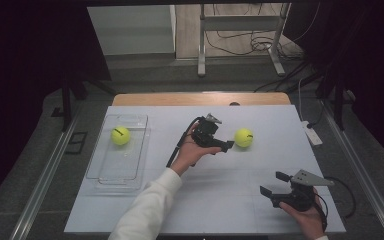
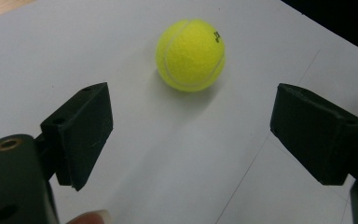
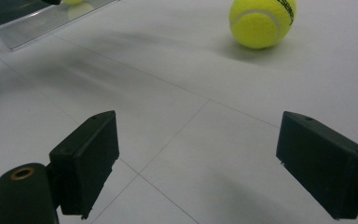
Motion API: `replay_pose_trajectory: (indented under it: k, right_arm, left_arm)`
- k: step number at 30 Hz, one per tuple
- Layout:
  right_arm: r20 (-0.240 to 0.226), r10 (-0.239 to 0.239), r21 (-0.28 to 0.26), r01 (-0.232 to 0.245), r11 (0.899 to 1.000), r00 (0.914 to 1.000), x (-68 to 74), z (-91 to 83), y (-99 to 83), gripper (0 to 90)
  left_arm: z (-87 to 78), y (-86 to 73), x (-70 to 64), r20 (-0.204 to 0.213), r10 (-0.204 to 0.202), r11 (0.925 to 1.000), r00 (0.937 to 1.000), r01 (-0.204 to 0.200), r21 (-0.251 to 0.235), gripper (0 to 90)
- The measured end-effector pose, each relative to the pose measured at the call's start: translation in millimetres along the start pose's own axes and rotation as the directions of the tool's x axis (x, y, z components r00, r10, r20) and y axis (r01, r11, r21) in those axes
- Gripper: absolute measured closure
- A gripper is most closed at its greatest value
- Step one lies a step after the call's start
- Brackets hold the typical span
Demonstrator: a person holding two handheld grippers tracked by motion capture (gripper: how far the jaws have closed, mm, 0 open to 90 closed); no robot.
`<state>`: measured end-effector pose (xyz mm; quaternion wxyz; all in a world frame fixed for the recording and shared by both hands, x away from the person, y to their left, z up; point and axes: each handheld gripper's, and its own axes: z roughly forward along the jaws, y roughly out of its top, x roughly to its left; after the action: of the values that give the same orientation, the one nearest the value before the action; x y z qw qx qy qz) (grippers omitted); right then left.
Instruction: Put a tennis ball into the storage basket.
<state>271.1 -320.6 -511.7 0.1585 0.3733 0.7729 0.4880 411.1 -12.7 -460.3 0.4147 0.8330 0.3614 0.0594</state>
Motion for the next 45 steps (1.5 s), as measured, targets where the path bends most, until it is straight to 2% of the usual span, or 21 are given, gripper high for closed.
replay_pose_trajectory:
  k: [27,39,45]
  right_arm:
    - [0.002,0.007,-0.002,-0.007,1.0,1.0,-1.1,-0.1,-0.2,13.3]
    - [0.002,0.006,0.0,-0.006,1.0,1.0,-1.4,0.1,-0.1,13.3]
    - [-0.001,0.009,-0.002,-0.009,1.0,1.0,-1.5,0.4,-0.1,13.4]
  left_arm:
    - [17.7,23.3,-6.6,0.012,0.014,0.9999,0.9998,-0.014,-0.01,14.1]
    - [29.0,26.1,-5.4,0.013,0.008,0.9999,0.9999,-0.009,0.008,14.0]
    - [34.5,28.9,-6.5,0.016,0.021,0.9995,0.9996,-0.022,0.023,13.7]
